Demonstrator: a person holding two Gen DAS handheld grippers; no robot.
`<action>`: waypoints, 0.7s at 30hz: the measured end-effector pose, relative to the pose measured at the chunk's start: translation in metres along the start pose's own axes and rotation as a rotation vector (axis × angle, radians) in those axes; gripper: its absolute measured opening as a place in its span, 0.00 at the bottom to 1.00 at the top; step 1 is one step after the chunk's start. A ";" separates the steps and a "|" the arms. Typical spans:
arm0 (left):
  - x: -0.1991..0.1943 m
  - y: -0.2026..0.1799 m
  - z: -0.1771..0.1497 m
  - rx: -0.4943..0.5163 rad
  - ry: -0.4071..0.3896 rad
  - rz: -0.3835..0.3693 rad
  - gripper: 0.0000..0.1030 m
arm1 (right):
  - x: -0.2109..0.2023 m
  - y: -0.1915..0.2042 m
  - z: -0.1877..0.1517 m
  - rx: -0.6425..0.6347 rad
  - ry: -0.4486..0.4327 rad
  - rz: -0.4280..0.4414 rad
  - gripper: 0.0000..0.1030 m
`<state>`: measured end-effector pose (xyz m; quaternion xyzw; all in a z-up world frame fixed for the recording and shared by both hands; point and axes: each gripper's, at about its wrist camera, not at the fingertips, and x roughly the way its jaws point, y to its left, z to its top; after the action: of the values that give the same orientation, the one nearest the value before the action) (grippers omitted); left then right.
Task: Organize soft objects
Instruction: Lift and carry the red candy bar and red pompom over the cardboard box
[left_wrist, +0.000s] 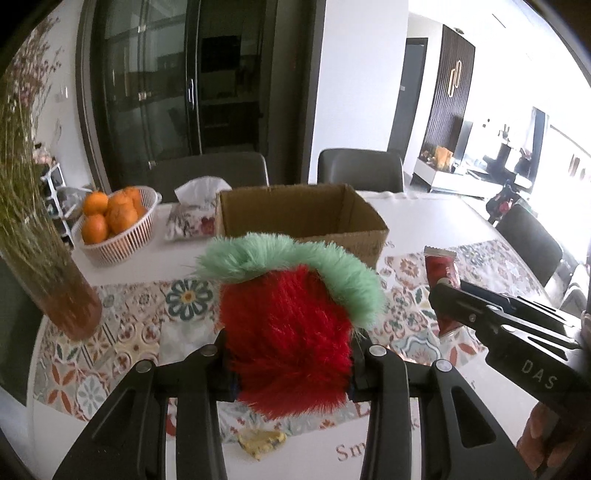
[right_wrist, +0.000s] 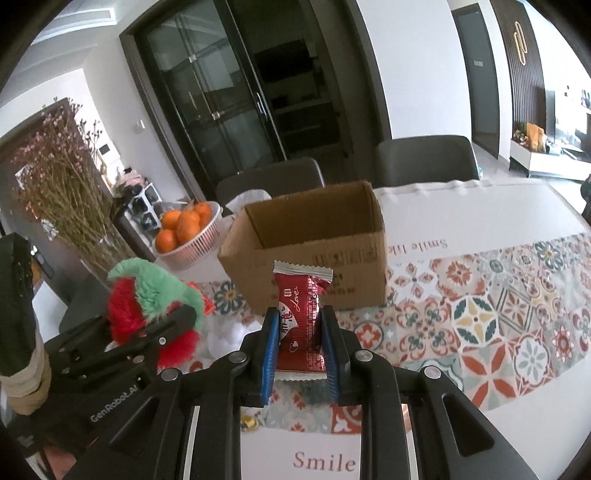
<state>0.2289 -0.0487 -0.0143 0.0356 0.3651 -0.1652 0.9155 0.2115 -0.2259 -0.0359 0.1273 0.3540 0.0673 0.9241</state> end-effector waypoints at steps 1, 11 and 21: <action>0.001 0.000 0.004 0.001 -0.007 0.002 0.38 | -0.001 0.000 0.004 0.000 -0.006 0.003 0.23; 0.010 0.001 0.038 0.020 -0.050 0.032 0.38 | 0.005 0.001 0.038 -0.014 -0.059 0.013 0.23; 0.033 0.006 0.068 0.029 -0.066 0.056 0.38 | 0.029 -0.001 0.063 -0.011 -0.049 0.022 0.23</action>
<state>0.2982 -0.0644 0.0125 0.0537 0.3313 -0.1459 0.9306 0.2755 -0.2328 -0.0093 0.1276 0.3294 0.0762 0.9324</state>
